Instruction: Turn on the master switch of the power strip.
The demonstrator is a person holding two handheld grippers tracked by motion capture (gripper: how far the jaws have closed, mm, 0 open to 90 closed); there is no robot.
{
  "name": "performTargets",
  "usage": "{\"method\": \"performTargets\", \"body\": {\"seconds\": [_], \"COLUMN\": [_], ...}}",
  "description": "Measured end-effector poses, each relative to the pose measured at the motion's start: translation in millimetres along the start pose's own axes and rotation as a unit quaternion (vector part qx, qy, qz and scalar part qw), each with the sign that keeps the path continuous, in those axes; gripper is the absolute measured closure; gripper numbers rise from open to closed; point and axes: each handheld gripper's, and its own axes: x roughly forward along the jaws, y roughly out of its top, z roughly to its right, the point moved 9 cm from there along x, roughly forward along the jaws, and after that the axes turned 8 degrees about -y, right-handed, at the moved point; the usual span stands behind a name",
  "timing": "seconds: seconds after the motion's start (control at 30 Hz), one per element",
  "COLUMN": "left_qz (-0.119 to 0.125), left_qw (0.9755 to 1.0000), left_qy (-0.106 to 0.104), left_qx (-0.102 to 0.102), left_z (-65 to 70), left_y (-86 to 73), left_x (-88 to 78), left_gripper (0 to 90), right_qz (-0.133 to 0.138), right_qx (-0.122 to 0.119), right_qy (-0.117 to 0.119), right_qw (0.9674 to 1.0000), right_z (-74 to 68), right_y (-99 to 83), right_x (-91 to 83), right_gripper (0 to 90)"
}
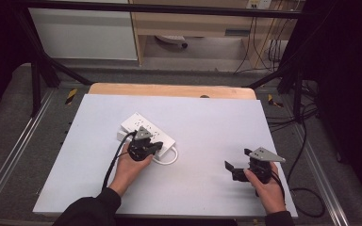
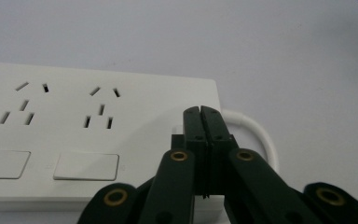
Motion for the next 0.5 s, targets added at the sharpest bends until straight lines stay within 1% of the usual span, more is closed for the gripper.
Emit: {"method": "performTargets", "body": {"seconds": [0.4,0.5], "left_qz": [-0.006,-0.007], "left_qw": [1.0000,1.0000], "left_qy": [0.000,0.002], "left_qx": [0.004,0.005], "left_z": [0.2,0.5], "left_y": [-2.1,-2.2], "left_x": [2.2,2.2], "left_gripper": [90.0,90.0], "right_qz": [-0.001,-0.001], "right_qx": [-0.002,0.001], "right_qy": [0.000,0.001], "right_qw": [1.0000,1.0000], "right_z": [-0.3,-0.6], "right_y": [-0.2,0.1], "right_x": [0.2,-0.2], "right_gripper": [4.1,3.8]}}
